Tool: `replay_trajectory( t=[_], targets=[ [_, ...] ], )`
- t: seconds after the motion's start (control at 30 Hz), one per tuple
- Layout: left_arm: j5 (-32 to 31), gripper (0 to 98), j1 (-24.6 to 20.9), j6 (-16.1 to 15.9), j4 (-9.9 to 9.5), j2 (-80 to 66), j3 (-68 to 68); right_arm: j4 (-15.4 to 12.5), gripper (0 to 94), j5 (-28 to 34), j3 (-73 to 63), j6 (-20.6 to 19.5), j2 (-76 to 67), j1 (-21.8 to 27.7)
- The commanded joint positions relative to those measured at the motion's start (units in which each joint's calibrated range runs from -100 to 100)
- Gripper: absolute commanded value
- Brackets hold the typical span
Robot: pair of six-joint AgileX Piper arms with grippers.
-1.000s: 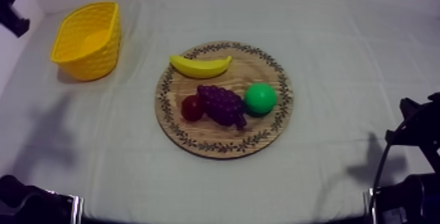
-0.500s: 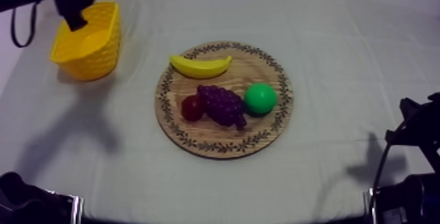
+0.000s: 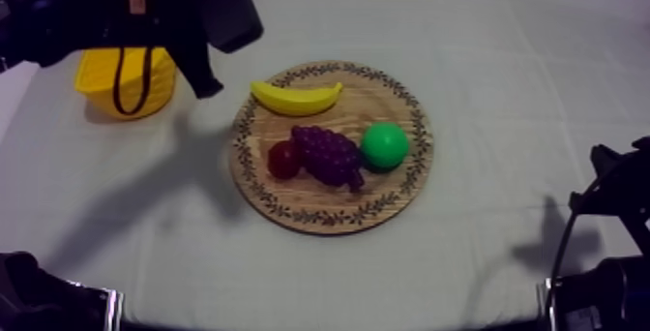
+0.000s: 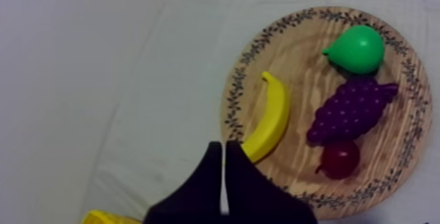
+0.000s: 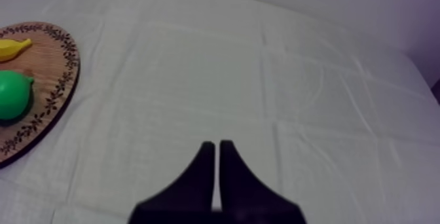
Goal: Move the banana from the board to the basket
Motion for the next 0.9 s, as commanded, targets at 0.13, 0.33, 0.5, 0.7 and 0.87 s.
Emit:
replay_trajectory(
  t=[0.13,0.33,0.5,0.7,0.87],
  targets=[
    [0.91,0.1,1.27,3.31,-2.81,2.76,1.12,-0.02,0.3,-0.02,-0.03,0.01,-0.02,0.02],
    [4.06,0.1,2.56,6.88,-6.17,3.7,1.04,-0.02,0.3,-0.02,-0.03,0.0,-0.02,0.02],
    [4.8,0.7,3.04,8.09,-7.33,4.17,2.35,-0.02,0.3,-0.02,-0.03,0.0,-0.02,0.02],
    [4.56,18.0,2.71,11.59,-9.02,4.17,3.41,-0.02,0.3,-0.02,-0.03,0.0,-0.02,0.02],
    [6.24,45.3,3.07,13.36,-10.11,3.74,0.57,-0.02,0.3,-0.02,-0.03,0.03,-0.02,0.02]
  ],
)
